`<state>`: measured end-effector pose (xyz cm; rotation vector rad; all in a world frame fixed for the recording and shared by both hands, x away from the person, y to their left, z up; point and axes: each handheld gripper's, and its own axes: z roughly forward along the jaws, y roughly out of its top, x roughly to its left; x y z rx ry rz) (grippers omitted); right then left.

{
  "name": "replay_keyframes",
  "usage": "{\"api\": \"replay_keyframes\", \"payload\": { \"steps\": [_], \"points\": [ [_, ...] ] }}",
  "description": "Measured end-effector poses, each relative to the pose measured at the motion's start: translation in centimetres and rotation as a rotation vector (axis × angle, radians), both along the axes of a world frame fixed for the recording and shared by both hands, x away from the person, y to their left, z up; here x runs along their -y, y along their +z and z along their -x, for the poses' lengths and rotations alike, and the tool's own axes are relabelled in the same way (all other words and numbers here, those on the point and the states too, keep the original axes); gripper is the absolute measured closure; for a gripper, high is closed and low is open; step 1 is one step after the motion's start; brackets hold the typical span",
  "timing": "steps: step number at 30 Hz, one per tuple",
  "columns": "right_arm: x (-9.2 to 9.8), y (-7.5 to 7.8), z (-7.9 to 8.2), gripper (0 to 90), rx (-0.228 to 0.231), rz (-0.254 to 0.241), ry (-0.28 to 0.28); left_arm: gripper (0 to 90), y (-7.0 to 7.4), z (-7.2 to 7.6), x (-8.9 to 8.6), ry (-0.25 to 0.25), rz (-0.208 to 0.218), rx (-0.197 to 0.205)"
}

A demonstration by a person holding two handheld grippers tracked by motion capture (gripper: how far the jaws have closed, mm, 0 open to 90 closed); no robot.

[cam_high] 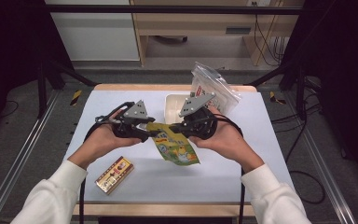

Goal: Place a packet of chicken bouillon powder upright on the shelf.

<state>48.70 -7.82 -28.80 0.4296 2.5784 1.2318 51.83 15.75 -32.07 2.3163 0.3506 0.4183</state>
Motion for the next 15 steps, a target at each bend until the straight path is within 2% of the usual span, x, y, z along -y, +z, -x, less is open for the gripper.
{"api": "replay_keyframes", "payload": {
  "steps": [2,3,6,7,8,10,11,12,15],
  "points": [
    [0.2,0.0,0.2,90.0,-0.005,0.009,-0.008,59.6,0.1,-0.1,0.1,-0.008,0.006,-0.014],
    [0.5,0.0,0.3,89.5,-0.009,0.021,-0.008,64.9,0.3,-0.1,0.4,-0.048,-0.005,-0.019],
    [0.7,-0.1,0.5,86.1,-0.019,0.037,-0.014,76.3,0.6,0.1,1.0,-0.073,-0.010,-0.026],
    [1.0,-0.4,0.7,84.2,-0.024,0.073,-0.018,79.0,0.8,0.4,1.7,-0.113,-0.005,-0.048],
    [1.0,-0.4,0.7,84.2,-0.024,0.073,-0.018,79.9,0.8,0.4,1.7,-0.113,-0.005,-0.048],
    [1.4,-0.9,0.6,82.6,-0.039,0.098,-0.019,80.6,1.1,0.9,2.9,-0.148,-0.043,-0.031],
    [1.5,-1.1,0.6,82.4,-0.048,0.100,-0.019,80.7,1.1,0.9,2.9,-0.148,-0.043,-0.031],
    [1.6,-1.2,0.5,81.9,-0.053,0.101,-0.018,80.8,1.2,1.1,3.4,-0.157,-0.061,-0.025],
    [1.9,-1.6,0.2,81.3,-0.068,0.113,-0.022,81.2,1.4,1.2,3.8,-0.164,-0.075,-0.033]
  ]
}}
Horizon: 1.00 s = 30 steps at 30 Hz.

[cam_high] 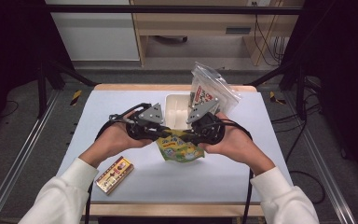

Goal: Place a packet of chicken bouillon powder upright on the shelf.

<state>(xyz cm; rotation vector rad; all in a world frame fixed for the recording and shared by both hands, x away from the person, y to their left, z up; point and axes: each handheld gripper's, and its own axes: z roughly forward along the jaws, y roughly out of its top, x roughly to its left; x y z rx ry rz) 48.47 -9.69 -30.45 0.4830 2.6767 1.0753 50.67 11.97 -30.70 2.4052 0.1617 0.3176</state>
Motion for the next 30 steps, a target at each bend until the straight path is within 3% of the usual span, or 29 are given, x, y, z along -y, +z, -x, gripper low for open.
{"api": "replay_keyframes", "payload": {
  "steps": [4,10,12,14,17,19,24,30],
  "points": [
    [0.1,-0.6,-0.4,81.4,-0.024,0.004,-0.006,80.8,-0.1,0.0,0.2,-0.010,0.004,0.006],
    [0.5,-1.0,-0.8,89.6,-0.052,-0.035,-0.024,77.7,-0.1,-0.2,0.4,0.003,0.011,0.006],
    [0.6,-1.0,-0.9,89.8,-0.062,-0.040,-0.026,72.1,-0.1,-0.2,0.6,0.024,0.019,0.023],
    [0.8,-1.0,-1.0,90.0,-0.069,-0.048,-0.041,57.8,0.0,-0.1,0.7,0.041,0.022,0.026],
    [1.3,-1.1,-1.2,90.0,-0.090,-0.064,-0.071,36.0,0.7,0.0,0.2,0.100,0.054,0.034],
    [1.8,-1.2,-1.3,90.0,-0.110,-0.091,-0.087,28.1,1.2,0.1,-0.4,0.130,0.090,0.044],
    [2.7,-1.7,-1.4,90.0,-0.134,-0.149,-0.113,18.0,1.7,0.0,-2.3,0.231,0.124,0.048],
    [3.3,-1.1,-0.8,90.0,-0.144,-0.213,-0.156,11.7,1.0,0.5,-4.9,0.332,0.128,0.057]
  ]
}}
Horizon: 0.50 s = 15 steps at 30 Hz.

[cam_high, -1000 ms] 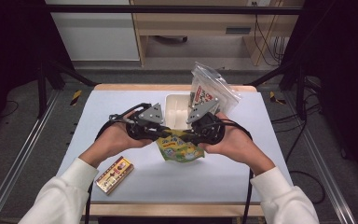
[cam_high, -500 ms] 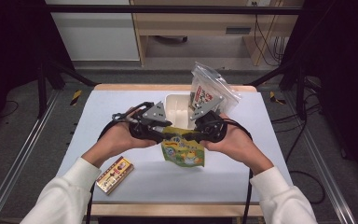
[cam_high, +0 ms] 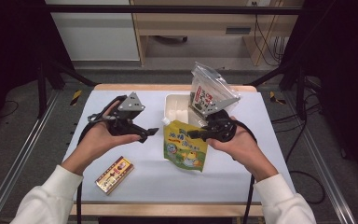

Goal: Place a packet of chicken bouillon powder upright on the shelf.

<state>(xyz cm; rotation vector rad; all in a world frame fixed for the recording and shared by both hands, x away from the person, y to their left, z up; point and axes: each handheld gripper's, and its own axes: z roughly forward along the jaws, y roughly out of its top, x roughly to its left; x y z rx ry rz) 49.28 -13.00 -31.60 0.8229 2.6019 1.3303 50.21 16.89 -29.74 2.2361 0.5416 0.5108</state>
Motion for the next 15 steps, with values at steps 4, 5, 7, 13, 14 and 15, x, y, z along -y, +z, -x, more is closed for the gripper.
{"api": "replay_keyframes", "payload": {
  "steps": [4,5,7,13,14,15],
  "points": [
    [0.5,1.2,0.6,90.0,0.000,-0.064,-0.036,10.1,-1.6,0.9,-2.0,0.064,0.008,0.019],
    [0.7,1.5,0.7,90.0,0.002,-0.096,-0.039,9.7,-2.0,1.1,-2.5,0.077,0.011,0.022],
    [0.9,1.9,0.8,90.0,0.001,-0.134,-0.056,9.2,-2.9,1.6,-3.2,0.115,0.055,0.013],
    [1.6,2.6,0.3,90.0,-0.031,-0.257,-0.132,9.0,-6.6,3.5,-5.7,0.182,0.072,0.006],
    [1.7,2.7,0.2,90.0,-0.038,-0.274,-0.147,9.0,-7.3,3.8,-6.2,0.191,0.077,-0.003],
    [1.8,2.9,0.1,90.0,-0.044,-0.295,-0.164,9.0,-8.0,4.2,-6.6,0.205,0.088,-0.009]
  ]
}}
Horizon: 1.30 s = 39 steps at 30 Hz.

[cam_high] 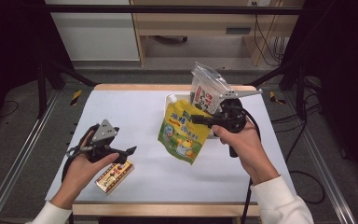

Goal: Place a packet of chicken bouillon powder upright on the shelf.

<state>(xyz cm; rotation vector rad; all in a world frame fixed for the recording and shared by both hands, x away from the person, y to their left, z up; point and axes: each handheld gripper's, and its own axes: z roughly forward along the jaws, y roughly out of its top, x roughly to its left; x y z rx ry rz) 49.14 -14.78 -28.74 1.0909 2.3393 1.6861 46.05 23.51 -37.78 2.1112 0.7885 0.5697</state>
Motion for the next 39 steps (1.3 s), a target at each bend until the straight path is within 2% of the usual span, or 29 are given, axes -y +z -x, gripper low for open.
{"api": "replay_keyframes", "payload": {
  "steps": [3,4,8,12,17,20,23,30,39],
  "points": [
    [0.1,0.5,-0.2,90.0,-0.011,-0.073,-0.032,9.5,-2.2,1.1,-1.4,0.064,0.003,-0.004],
    [0.1,0.7,-0.2,90.0,-0.010,-0.088,-0.042,9.5,-3.0,1.6,-1.9,0.090,0.020,0.002],
    [0.0,1.6,-0.1,90.0,-0.004,-0.155,-0.084,9.9,-4.6,2.7,-3.7,0.162,0.080,0.024],
    [-0.1,2.2,-0.5,90.0,0.008,-0.203,-0.115,10.0,-5.6,3.3,-5.1,0.207,0.104,0.010],
    [-1.0,2.8,-1.1,90.0,0.029,-0.180,-0.152,10.0,-5.8,3.9,-5.6,0.210,0.079,0.015],
    [-1.7,3.0,-1.7,90.0,0.040,-0.135,-0.167,10.0,-5.9,4.1,-5.7,0.214,0.070,0.020],
    [-2.1,3.2,-2.2,90.0,0.044,-0.122,-0.181,10.0,-6.0,4.1,-5.9,0.218,0.066,0.019],
    [-2.8,3.7,-3.4,90.0,0.058,-0.144,-0.214,10.1,-6.3,4.1,-6.3,0.238,0.065,0.008],
    [-3.1,2.6,-4.9,90.0,0.050,-0.182,-0.268,10.1,-6.5,4.1,-6.3,0.238,0.047,0.003]
  ]
}}
